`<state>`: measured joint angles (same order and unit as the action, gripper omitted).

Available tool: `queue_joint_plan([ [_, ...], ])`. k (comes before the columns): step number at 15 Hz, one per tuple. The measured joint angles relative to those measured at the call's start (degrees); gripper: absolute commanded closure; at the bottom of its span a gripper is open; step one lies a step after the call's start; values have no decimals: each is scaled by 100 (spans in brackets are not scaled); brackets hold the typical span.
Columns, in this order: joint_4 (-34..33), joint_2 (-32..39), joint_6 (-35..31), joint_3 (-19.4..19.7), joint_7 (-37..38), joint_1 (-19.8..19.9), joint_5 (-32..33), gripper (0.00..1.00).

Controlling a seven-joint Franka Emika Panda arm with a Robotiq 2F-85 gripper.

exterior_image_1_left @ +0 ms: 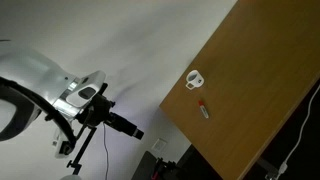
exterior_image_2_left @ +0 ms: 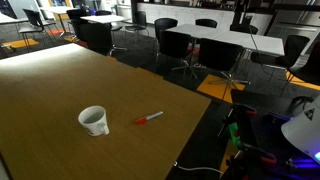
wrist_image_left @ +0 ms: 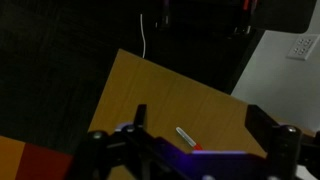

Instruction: Pick up the pen from the table and put it in the white mug cup.

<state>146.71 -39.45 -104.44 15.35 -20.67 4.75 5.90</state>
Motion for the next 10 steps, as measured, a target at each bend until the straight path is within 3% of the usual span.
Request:
queue_joint_plan([
  [10,9,9,-102,0,-3,-13,-16,0],
])
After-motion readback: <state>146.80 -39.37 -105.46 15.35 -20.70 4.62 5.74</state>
